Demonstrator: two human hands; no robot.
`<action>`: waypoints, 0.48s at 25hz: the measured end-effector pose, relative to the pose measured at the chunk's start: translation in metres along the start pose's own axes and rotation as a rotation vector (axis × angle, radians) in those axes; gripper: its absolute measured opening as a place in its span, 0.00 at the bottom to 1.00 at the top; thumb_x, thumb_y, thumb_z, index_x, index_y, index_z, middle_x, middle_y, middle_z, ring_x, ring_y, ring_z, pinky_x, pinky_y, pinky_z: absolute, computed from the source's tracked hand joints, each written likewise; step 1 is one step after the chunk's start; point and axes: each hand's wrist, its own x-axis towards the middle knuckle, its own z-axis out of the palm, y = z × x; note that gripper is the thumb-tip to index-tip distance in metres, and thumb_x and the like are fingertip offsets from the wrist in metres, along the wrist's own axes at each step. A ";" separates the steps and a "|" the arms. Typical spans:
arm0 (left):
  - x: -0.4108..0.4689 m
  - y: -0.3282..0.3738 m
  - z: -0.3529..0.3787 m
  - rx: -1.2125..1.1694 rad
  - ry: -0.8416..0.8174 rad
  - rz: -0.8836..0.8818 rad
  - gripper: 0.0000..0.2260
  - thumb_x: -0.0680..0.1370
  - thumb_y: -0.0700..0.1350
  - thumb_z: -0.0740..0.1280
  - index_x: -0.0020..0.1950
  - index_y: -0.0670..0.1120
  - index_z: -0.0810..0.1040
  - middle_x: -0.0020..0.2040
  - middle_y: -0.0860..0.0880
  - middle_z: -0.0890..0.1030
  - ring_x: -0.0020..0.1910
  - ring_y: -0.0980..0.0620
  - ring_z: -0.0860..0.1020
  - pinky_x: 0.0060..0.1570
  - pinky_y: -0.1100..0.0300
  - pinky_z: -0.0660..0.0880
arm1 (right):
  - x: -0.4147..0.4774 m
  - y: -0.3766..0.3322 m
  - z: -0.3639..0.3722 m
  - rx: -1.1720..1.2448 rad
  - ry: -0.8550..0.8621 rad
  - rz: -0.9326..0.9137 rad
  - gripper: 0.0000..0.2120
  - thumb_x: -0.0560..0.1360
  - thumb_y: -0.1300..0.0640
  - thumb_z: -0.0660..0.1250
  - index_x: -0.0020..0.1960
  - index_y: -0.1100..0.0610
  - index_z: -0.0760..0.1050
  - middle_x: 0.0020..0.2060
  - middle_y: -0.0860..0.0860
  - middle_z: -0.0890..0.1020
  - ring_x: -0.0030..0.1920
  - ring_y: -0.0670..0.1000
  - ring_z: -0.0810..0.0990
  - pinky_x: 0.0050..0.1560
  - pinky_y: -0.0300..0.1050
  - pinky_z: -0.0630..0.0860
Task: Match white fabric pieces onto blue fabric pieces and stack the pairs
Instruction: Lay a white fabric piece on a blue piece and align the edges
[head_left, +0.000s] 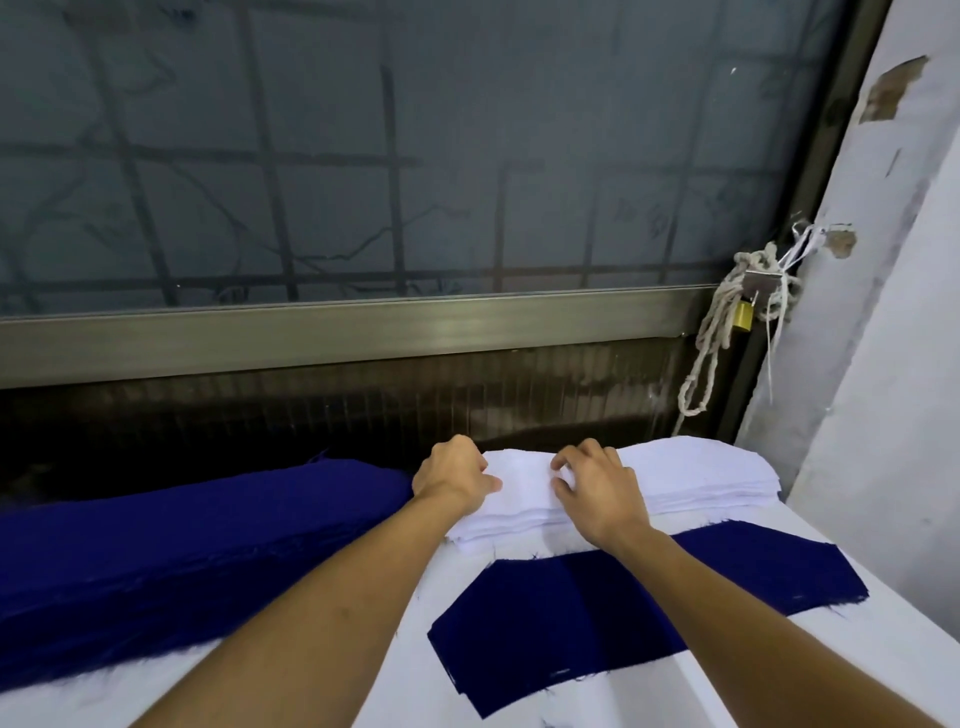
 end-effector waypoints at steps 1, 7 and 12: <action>-0.001 0.001 -0.001 -0.009 -0.018 0.020 0.08 0.78 0.46 0.74 0.54 0.45 0.81 0.54 0.47 0.81 0.52 0.46 0.81 0.49 0.53 0.80 | 0.001 -0.001 0.001 -0.002 -0.006 -0.002 0.15 0.81 0.47 0.64 0.67 0.45 0.71 0.66 0.46 0.72 0.65 0.48 0.70 0.65 0.45 0.69; -0.011 0.011 -0.010 -0.095 -0.030 0.213 0.05 0.80 0.43 0.70 0.54 0.48 0.79 0.50 0.47 0.81 0.49 0.46 0.81 0.51 0.47 0.81 | 0.005 -0.018 0.001 0.151 -0.017 -0.121 0.23 0.80 0.51 0.67 0.74 0.45 0.67 0.72 0.43 0.71 0.73 0.49 0.65 0.72 0.49 0.63; -0.028 0.017 -0.035 -0.033 0.103 0.272 0.10 0.84 0.51 0.63 0.44 0.50 0.75 0.40 0.49 0.78 0.38 0.49 0.77 0.36 0.54 0.75 | 0.005 -0.027 -0.023 0.210 0.042 -0.103 0.06 0.81 0.50 0.65 0.49 0.49 0.80 0.48 0.47 0.82 0.57 0.50 0.77 0.66 0.49 0.63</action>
